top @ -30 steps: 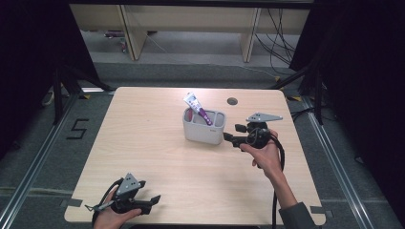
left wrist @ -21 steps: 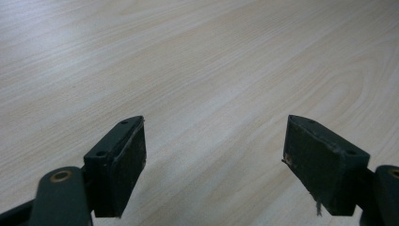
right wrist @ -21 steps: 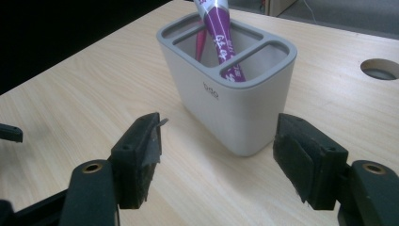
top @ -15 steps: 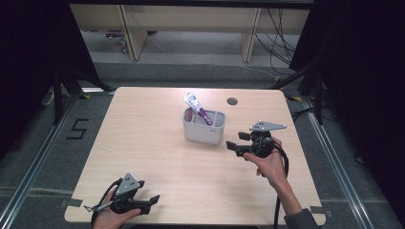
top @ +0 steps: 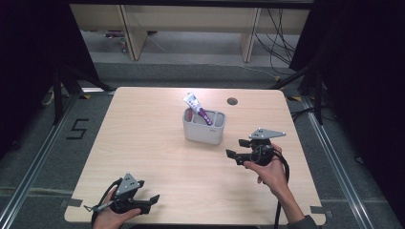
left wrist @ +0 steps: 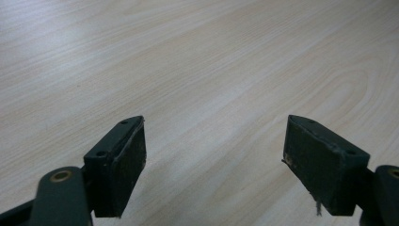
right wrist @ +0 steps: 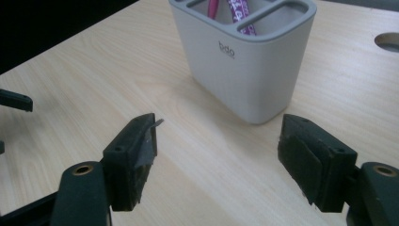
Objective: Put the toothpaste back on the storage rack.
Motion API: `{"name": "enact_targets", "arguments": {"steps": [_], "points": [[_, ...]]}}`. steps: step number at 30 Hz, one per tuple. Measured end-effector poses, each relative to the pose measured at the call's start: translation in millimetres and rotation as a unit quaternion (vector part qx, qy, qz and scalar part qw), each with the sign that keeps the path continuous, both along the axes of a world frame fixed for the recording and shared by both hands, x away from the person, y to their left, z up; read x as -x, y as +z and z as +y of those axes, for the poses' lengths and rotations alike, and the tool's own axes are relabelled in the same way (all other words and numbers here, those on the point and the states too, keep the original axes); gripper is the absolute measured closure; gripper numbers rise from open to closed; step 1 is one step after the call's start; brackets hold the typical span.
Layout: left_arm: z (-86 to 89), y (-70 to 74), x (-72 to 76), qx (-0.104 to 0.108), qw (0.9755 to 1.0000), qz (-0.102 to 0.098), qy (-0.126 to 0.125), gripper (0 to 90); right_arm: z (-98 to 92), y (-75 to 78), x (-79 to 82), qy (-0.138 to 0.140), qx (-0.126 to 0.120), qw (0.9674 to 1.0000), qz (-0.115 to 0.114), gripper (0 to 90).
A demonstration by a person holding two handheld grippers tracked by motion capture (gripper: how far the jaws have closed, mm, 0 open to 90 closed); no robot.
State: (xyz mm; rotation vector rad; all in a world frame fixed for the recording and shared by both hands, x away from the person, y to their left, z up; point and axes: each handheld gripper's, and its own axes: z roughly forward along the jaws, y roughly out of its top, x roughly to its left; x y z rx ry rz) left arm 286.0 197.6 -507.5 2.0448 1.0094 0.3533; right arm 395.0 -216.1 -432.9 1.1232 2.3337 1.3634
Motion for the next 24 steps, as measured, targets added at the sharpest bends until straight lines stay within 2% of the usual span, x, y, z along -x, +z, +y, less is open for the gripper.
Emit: {"name": "enact_targets", "arguments": {"steps": [1, 2, 3, 5, 7, 9, 10, 11, 12, 14, 15, 16, 20, 21, 22, 23, 24], "points": [[1.0, 0.4, 0.4, -0.003, 1.0, 0.0, -0.003, 21.3, -0.3, -0.5, 3.2, -0.008, -0.002, 0.9999, 0.008, 29.0], [0.8, 0.5, 0.9, 0.001, 1.0, 0.0, 0.001, 21.3, -2.2, -1.2, 4.2, -0.005, 0.007, 1.0, 0.002, 28.9], [0.8, 0.3, 0.7, 0.003, 1.0, -0.004, 0.003, 21.3, -2.8, -3.2, 5.4, -0.004, 0.004, 1.0, 0.0, 28.7], [1.0, 0.9, 0.6, 0.002, 1.0, -0.001, 0.002, 21.3, -3.8, -5.4, 10.4, -0.009, -0.001, 0.9999, 0.014, 28.1], [0.3, 0.4, 0.8, 0.0, 1.0, -0.002, 0.0, 21.3, -6.4, -7.7, 14.2, -0.013, -0.002, 0.9997, 0.019, 27.2], [-0.2, 0.7, 0.6, -0.001, 1.0, -0.003, -0.001, 21.3, -10.7, -10.6, 15.3, -0.009, 0.009, 0.9999, 0.004, 26.3], [-2.4, -0.2, 1.0, 0.012, 0.9999, -0.004, 0.006, 21.3, -12.0, -11.2, 17.4, -0.011, 0.01, 0.9999, 0.008, 26.2], [-2.1, -0.3, 0.9, 0.011, 0.9999, -0.003, 0.004, 21.3, -11.7, -12.8, 20.3, -0.016, 0.0, 0.9997, 0.019, 26.1], [0.2, 0.5, 0.8, -0.004, 1.0, -0.001, -0.006, 21.3, -14.1, -13.6, 20.9, -0.014, 0.006, 0.9998, 0.011, 25.9], [0.4, 0.4, 0.9, -0.003, 1.0, -0.002, -0.003, 21.3, -16.9, -15.6, 23.1, -0.015, 0.01, 0.9998, 0.006, 25.6], [0.4, 0.3, 1.1, 0.0, 1.0, -0.001, -0.001, 21.3, -15.9, -16.8, 26.0, -0.02, -0.002, 0.9996, 0.022, 25.4], [0.7, 0.3, 1.0, 0.0, 1.0, -0.003, 0.0, 21.3, -17.6, -17.8, 26.6, -0.02, 0.004, 0.9997, 0.017, 25.0], [1.2, 0.4, 1.4, 0.0, 1.0, -0.004, 0.001, 21.3, -18.4, -23.8, 31.5, -0.024, 0.003, 0.9994, 0.025, 24.7], [1.3, 0.6, 1.3, -0.002, 1.0, -0.004, 0.0, 21.3, -21.0, -25.1, 31.4, -0.019, 0.018, 0.9996, 0.012, 24.7], [1.3, 0.5, 1.3, -0.001, 1.0, -0.004, -0.002, 21.3, -20.1, -26.7, 33.4, -0.018, 0.011, 0.9995, 0.024, 24.7], [1.2, 0.6, 1.4, -0.002, 1.0, -0.003, -0.001, 21.3, -20.6, -28.4, 34.5, -0.017, 0.017, 0.9995, 0.02, 24.7], [1.0, 0.4, 1.4, -0.001, 1.0, -0.003, -0.002, 21.3, -19.5, -30.5, 36.6, -0.019, 0.008, 0.9995, 0.025, 24.7]]}}
